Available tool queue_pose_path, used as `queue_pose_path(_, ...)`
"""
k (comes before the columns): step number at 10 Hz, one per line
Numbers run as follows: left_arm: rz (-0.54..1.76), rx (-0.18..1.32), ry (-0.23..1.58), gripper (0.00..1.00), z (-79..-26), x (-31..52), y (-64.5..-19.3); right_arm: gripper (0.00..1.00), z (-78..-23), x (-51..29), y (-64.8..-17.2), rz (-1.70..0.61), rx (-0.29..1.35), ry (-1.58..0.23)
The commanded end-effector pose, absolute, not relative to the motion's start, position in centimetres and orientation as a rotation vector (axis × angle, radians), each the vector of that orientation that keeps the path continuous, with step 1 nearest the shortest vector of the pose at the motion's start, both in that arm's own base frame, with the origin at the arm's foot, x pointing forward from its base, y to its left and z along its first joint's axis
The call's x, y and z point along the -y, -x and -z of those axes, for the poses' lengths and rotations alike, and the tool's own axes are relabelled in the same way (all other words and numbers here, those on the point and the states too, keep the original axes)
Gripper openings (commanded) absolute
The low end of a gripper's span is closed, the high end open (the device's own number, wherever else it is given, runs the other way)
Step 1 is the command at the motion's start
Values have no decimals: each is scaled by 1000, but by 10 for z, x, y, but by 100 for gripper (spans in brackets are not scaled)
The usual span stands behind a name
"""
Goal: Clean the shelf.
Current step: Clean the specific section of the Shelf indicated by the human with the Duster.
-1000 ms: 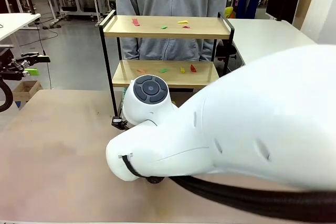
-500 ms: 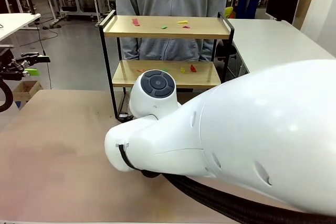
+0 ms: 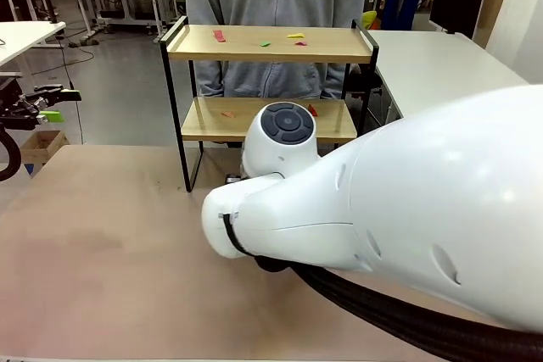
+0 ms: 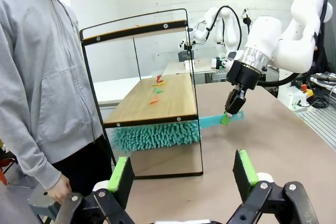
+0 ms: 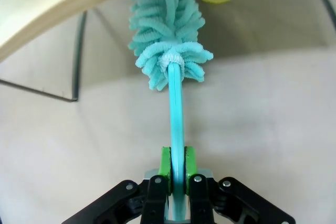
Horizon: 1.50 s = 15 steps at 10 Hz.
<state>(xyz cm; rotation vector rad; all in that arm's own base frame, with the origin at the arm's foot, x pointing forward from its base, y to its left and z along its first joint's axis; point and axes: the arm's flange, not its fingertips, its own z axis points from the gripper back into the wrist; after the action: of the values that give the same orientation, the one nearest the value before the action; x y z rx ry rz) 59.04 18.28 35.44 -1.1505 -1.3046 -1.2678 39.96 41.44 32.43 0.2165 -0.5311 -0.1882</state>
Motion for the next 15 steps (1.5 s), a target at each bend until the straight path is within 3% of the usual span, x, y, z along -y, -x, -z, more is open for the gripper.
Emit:
queue_pose_path(1,1283,1306,1140,100,-356,-182,-588,13,-339,-383,-391,172,515,-187)
queue_pose_path(8,1283,1306,1140,100,-356,-182,-588,13,-358,-270,-387,274,507,17)
queue_pose_path(10,1283,1306,1140,100,-356,-182,-588,13,-361,-265,-382,280,536,35)
queue_pose_path(11,1283,1306,1140,100,-356,-182,-588,13,-370,-276,-374,235,568,-74)
queue_pose_path(12,1283,1306,1140,100,-356,-182,-588,13,-352,-262,-397,251,517,22)
queue_pose_path(15,1283,1306,1140,100,-356,-182,-588,13,-357,-269,-389,229,523,4)
